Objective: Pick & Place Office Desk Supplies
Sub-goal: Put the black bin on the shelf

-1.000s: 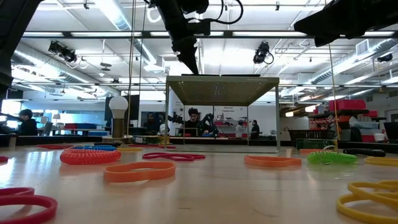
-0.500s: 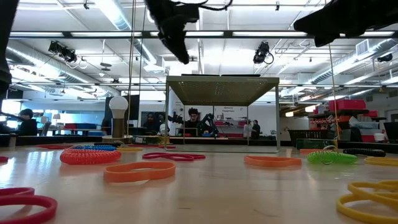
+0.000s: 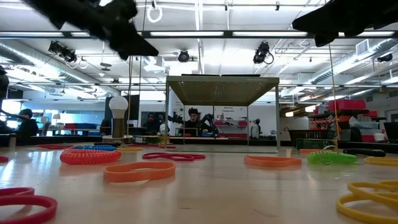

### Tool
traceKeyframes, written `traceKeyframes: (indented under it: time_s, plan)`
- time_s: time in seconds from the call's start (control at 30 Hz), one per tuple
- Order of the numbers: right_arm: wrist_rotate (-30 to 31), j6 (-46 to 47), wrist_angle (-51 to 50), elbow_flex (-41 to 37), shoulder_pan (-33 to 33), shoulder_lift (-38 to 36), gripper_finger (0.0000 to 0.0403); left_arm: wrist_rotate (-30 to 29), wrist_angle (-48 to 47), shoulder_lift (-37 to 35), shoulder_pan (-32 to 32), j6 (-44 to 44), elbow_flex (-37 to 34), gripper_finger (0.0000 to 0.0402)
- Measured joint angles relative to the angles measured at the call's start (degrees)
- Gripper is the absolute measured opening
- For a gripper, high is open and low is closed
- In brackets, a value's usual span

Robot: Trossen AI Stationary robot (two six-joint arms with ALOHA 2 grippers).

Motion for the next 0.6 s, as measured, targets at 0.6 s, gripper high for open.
traceKeyframes:
  time_s: [0.6]
  plan:
    - [18.4,6.5,3.2,0.0,0.0,0.0,0.0009,10.6,35.5,-6.6,10.5,-4.1,-24.5,0.0009]
